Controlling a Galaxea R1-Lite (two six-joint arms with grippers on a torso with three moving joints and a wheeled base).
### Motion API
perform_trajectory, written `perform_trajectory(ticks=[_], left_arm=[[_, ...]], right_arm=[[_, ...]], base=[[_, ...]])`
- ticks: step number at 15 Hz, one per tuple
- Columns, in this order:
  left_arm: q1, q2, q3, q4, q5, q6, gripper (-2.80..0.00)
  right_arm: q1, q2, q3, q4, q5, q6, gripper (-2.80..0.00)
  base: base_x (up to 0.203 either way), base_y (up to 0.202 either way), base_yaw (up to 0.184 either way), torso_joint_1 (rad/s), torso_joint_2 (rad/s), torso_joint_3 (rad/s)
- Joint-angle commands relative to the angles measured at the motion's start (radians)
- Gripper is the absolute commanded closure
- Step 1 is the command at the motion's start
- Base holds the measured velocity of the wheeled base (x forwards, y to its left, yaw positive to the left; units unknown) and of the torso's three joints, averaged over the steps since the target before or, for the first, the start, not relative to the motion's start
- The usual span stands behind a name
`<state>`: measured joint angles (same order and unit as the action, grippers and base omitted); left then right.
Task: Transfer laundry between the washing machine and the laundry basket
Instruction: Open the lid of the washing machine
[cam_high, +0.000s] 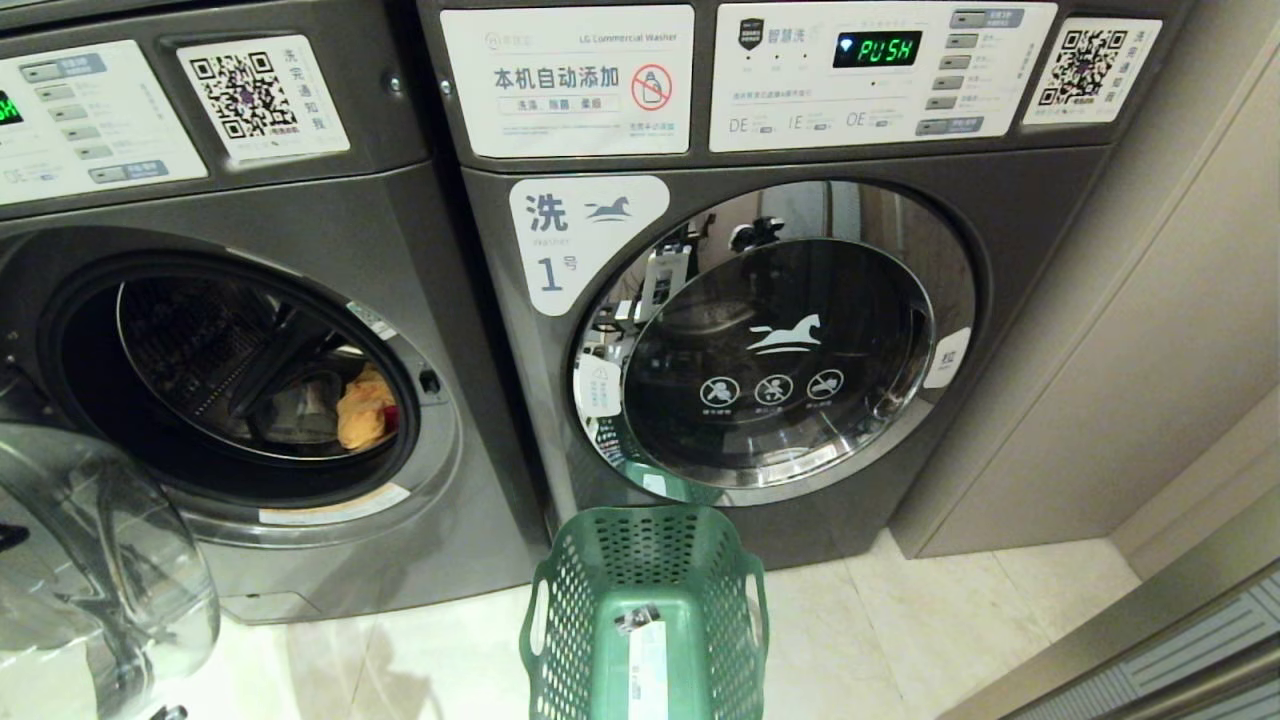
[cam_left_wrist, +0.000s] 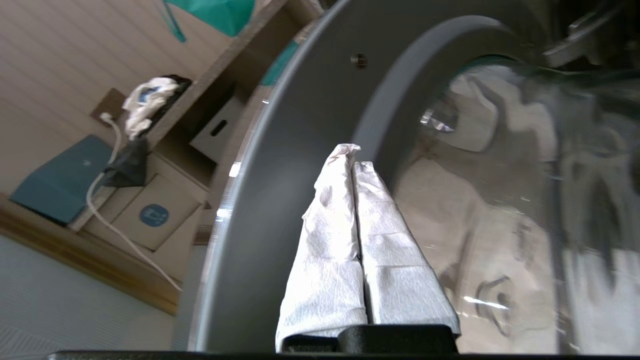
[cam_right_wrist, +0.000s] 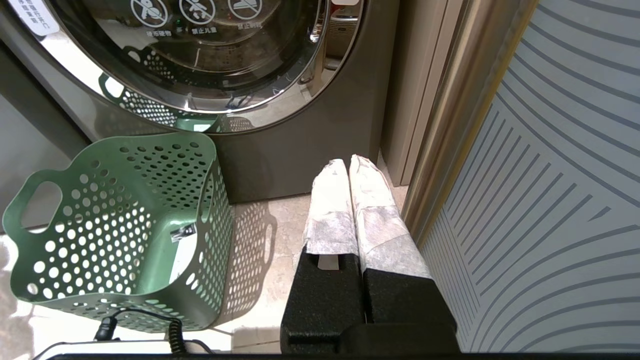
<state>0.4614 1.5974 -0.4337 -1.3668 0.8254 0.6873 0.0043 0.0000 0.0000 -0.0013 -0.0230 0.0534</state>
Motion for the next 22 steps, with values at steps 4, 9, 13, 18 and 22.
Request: perform_trajectory(ticks=[4, 9, 13, 18, 22], left_arm=[[0.055, 0.056, 0.015, -0.049, 0.009, 0.027, 0.00], [0.218, 0.083, -0.008, -0.054, -0.001, -0.001, 0.00], [0.380, 0.137, -0.059, -0.056, -0.129, -0.082, 0.00], [0.586, 0.299, -0.221, -0.051, -0.278, -0.102, 0.00], [0.651, 0.426, -0.334, -0.050, -0.344, -0.150, 0.00]], right_arm=[[0.000, 0.000, 0.000, 0.000, 0.000, 0.000, 0.00], [0.000, 0.000, 0.000, 0.000, 0.000, 0.000, 0.00], [0.000, 0.000, 0.000, 0.000, 0.000, 0.000, 0.00], [0.000, 0.000, 0.000, 0.000, 0.000, 0.000, 0.00], [0.000, 0.000, 0.000, 0.000, 0.000, 0.000, 0.00]], base=[[0.000, 0.000, 0.000, 0.000, 0.00, 0.000], [0.000, 0.000, 0.000, 0.000, 0.00, 0.000], [0.000, 0.000, 0.000, 0.000, 0.00, 0.000], [0.000, 0.000, 0.000, 0.000, 0.00, 0.000], [0.000, 0.000, 0.000, 0.000, 0.00, 0.000]])
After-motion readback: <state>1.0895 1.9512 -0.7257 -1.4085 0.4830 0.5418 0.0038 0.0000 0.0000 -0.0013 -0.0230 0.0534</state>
